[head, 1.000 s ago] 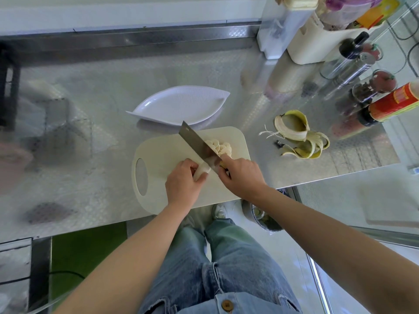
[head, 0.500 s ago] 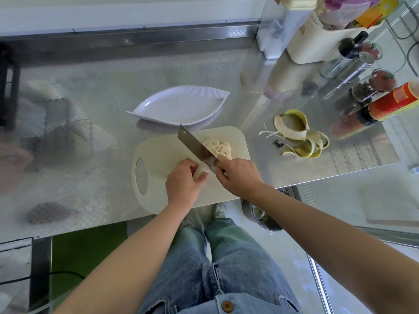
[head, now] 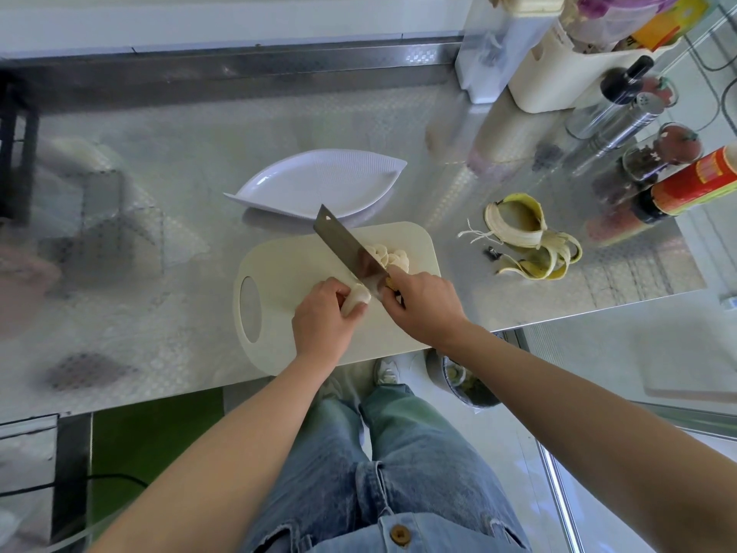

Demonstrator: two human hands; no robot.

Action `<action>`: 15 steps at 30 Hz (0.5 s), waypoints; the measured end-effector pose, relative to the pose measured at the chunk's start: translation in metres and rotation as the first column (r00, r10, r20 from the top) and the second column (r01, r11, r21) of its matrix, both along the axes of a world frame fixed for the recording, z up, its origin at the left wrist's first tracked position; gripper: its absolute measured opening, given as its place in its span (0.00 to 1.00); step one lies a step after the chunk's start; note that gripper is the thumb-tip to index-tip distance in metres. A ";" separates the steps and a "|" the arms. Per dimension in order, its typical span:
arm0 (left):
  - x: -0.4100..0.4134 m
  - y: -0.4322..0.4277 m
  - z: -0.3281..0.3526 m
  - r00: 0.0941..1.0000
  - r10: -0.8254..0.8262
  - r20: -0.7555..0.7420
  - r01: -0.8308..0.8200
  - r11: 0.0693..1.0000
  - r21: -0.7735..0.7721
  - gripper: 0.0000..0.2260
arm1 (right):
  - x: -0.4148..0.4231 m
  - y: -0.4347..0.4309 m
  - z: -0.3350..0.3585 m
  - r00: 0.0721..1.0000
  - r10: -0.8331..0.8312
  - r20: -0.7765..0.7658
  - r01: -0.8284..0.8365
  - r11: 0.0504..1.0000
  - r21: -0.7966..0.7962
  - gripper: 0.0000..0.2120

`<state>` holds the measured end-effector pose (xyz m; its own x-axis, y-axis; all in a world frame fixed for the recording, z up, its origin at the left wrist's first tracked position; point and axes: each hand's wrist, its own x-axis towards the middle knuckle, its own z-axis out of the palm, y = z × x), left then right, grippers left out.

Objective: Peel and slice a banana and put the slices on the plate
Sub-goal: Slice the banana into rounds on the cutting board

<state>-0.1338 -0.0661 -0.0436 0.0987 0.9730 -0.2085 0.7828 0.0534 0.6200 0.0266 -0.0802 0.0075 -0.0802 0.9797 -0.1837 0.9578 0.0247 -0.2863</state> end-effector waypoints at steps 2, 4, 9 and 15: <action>0.000 0.000 0.000 1.000 -0.008 -0.006 0.008 1.000 0.004 0.12 | 0.000 0.001 0.005 1.000 0.014 0.011 -0.014 1.000 0.006 0.09; 0.000 0.000 0.000 1.000 -0.009 -0.003 0.009 1.000 0.003 0.12 | 0.001 0.001 0.005 0.999 0.032 0.017 -0.032 0.999 -0.004 0.08; 0.000 0.000 0.000 1.000 0.002 0.011 -0.002 1.000 -0.003 0.12 | 0.003 -0.004 0.000 0.997 0.063 0.038 -0.062 0.998 -0.029 0.07; 0.000 0.000 0.000 1.000 -0.012 0.001 0.012 1.000 0.011 0.11 | 0.003 -0.004 0.003 1.000 -0.004 -0.006 0.004 0.999 0.047 0.10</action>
